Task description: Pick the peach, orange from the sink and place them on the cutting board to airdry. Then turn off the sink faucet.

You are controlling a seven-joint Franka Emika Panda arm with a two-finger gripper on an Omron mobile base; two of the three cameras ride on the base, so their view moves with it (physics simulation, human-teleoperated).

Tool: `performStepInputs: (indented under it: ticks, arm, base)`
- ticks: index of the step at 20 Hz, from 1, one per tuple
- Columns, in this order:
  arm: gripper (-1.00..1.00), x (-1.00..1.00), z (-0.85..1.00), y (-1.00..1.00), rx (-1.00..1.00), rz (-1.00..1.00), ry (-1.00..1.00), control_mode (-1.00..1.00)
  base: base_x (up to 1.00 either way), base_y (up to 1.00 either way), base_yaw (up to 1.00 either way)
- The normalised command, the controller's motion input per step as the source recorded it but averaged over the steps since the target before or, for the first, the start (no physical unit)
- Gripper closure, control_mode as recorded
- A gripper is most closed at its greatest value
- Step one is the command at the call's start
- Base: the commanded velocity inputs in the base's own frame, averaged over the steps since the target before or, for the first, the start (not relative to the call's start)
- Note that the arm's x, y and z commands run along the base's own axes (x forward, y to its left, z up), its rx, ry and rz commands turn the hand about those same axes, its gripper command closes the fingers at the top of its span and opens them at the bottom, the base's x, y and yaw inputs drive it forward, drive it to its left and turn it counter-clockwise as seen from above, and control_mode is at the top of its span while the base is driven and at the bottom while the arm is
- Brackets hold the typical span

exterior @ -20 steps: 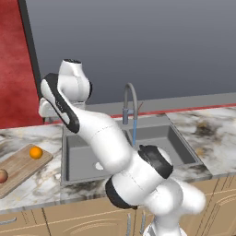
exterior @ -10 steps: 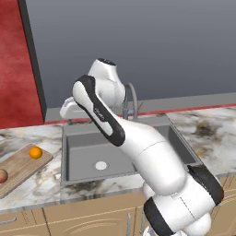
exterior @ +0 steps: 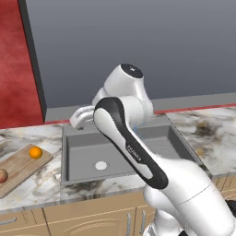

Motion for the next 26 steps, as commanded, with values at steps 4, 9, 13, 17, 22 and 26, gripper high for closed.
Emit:
performStepInputs:
  ticks: [4,9,13,17,22,26]
  arm:
    - [-1.00,-0.72,0.52,-0.41,0.00,0.03,-0.18,-1.00]
    - [-1.00,-0.70,0.41,-0.43,0.01,0.06,-0.15,-1.00]
    - [-1.00,-0.68,0.36,-0.43,0.02,0.07,-0.16,-1.00]
    - [-1.00,-0.65,0.35,-0.49,0.04,0.06,-0.12,-1.00]
    - [-1.00,-0.63,0.30,-0.67,0.09,0.05,-0.02,-1.00]
    - [-1.00,-0.57,0.26,-0.79,0.10,0.07,0.00,-1.00]
  base:
    - [0.00,0.00,0.00]
    - [0.00,0.00,0.00]
    - [0.00,0.00,0.00]
    - [0.00,0.00,0.00]
    - [0.00,0.00,0.00]
    - [0.00,0.00,0.00]
